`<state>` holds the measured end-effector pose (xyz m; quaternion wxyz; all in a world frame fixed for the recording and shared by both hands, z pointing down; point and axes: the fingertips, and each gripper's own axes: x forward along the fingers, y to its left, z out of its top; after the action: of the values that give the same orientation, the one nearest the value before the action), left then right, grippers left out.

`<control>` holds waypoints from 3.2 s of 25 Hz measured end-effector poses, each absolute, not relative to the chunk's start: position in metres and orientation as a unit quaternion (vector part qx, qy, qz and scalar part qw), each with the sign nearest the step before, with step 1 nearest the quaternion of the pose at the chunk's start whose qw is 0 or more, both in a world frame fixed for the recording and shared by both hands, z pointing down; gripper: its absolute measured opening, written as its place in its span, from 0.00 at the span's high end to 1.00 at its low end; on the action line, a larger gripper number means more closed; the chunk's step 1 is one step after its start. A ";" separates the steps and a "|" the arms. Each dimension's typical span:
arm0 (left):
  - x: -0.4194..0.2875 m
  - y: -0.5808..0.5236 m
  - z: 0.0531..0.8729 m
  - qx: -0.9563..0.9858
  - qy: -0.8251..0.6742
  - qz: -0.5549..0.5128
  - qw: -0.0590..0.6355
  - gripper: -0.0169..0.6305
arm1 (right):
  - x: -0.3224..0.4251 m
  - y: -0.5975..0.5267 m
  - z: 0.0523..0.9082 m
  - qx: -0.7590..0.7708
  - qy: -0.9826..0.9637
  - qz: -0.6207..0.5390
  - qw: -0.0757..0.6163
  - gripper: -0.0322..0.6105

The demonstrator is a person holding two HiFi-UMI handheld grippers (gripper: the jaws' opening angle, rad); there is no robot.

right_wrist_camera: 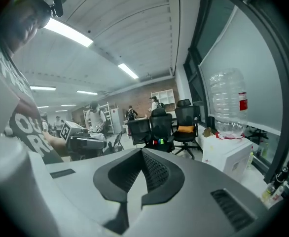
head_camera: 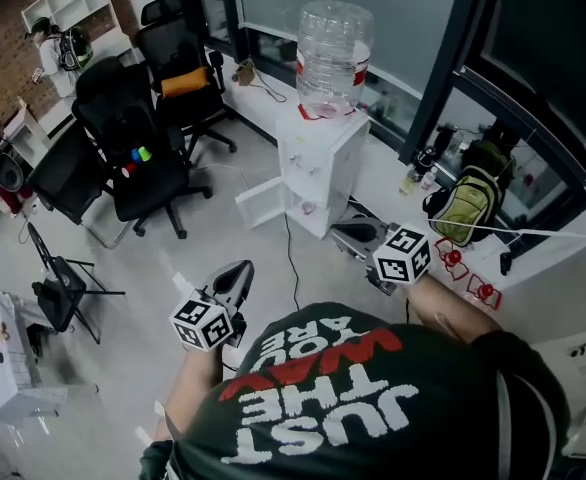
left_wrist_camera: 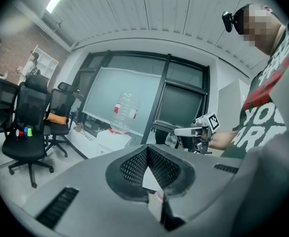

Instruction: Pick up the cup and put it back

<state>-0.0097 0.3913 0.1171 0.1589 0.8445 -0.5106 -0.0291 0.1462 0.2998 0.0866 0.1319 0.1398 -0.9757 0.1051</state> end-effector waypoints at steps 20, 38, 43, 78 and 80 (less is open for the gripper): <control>-0.076 0.333 0.166 0.837 -0.507 -0.005 0.206 0.96 | 0.077 0.232 0.127 0.132 -0.971 0.135 0.145 0.90; 0.004 0.019 0.202 0.822 -0.502 0.080 0.256 0.96 | 0.113 -0.053 0.158 0.056 -0.979 0.154 0.119 0.90; -0.028 -0.006 0.233 0.849 -0.442 0.100 0.273 0.96 | 0.088 -0.055 0.184 0.116 -0.967 0.180 0.137 0.90; -0.007 -0.186 0.877 0.883 -0.384 0.196 0.186 0.96 | 0.017 -0.093 0.691 0.145 -0.965 0.147 0.159 0.90; -0.003 -0.198 0.913 0.884 -0.379 0.211 0.173 0.96 | 0.019 -0.090 0.714 0.158 -0.962 0.152 0.161 0.90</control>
<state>-0.0031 -0.1985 0.9129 0.1735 0.8841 -0.3790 0.2113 0.0189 -0.0900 0.7137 0.1608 0.1582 -0.9623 0.1519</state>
